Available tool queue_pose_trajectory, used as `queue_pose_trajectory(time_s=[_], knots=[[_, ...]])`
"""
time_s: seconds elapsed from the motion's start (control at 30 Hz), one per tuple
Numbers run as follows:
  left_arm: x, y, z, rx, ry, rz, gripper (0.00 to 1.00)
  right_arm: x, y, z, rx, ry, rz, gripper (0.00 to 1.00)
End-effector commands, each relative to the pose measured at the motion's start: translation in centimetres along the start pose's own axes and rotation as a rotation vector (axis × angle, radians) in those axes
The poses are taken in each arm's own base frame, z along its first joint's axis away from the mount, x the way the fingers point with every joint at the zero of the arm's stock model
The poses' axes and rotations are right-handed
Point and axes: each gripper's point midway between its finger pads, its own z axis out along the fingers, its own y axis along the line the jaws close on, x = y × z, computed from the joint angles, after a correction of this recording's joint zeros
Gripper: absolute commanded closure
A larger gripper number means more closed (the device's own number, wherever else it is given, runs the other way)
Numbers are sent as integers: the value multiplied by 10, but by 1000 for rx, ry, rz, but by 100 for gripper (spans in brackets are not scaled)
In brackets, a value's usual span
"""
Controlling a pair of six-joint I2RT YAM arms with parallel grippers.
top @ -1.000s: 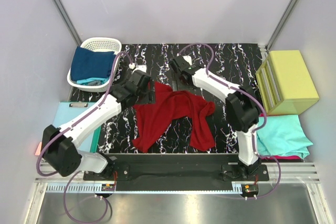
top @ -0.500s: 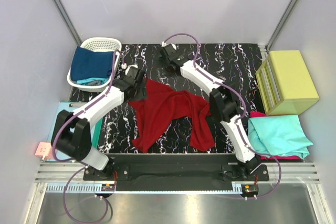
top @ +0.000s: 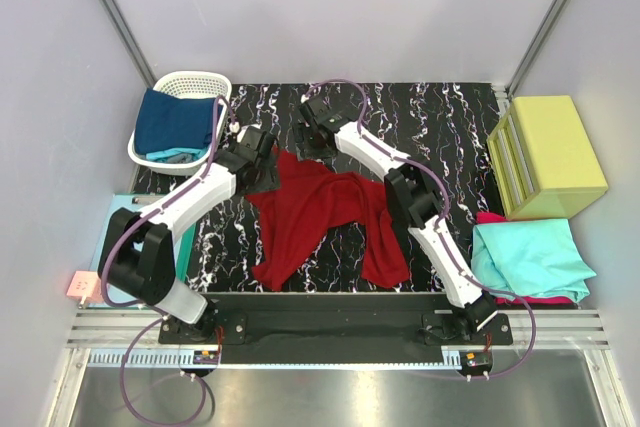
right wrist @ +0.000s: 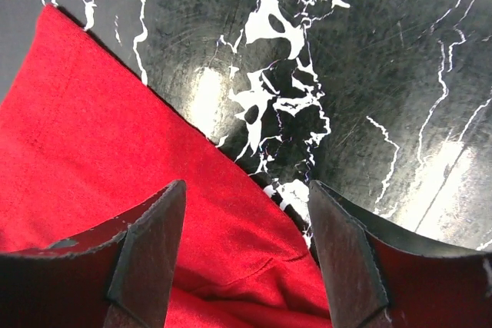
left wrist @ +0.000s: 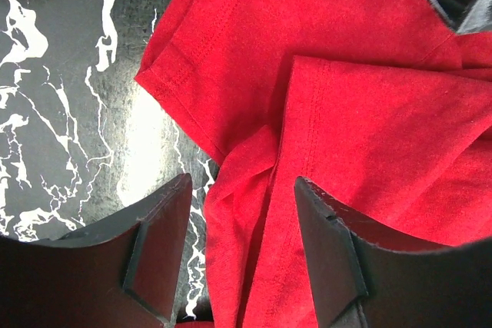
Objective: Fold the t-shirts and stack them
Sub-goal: Flatten out the tshirt
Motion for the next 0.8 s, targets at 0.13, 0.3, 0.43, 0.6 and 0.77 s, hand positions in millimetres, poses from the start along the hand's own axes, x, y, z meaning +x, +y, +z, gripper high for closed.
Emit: queue_pose_trajectory(time_s=[0.13,0.3,0.43,0.6,0.77], knots=[[-4,-5,-14,53,-28,-23,41,1,30,-3,-48,-13,-42,30],[-3,-7,-16,71,-22,-22,41,31,23,13,10,58,-76,39],[-1,-7,-16,77,-20,-23,41,57,-4,23,112,112,-97,54],[5,-9,-13,87,0,-29,42,60,-27,17,222,101,-127,100],[4,-15,-14,114,7,-26,45,25,-67,1,362,10,-43,100]])
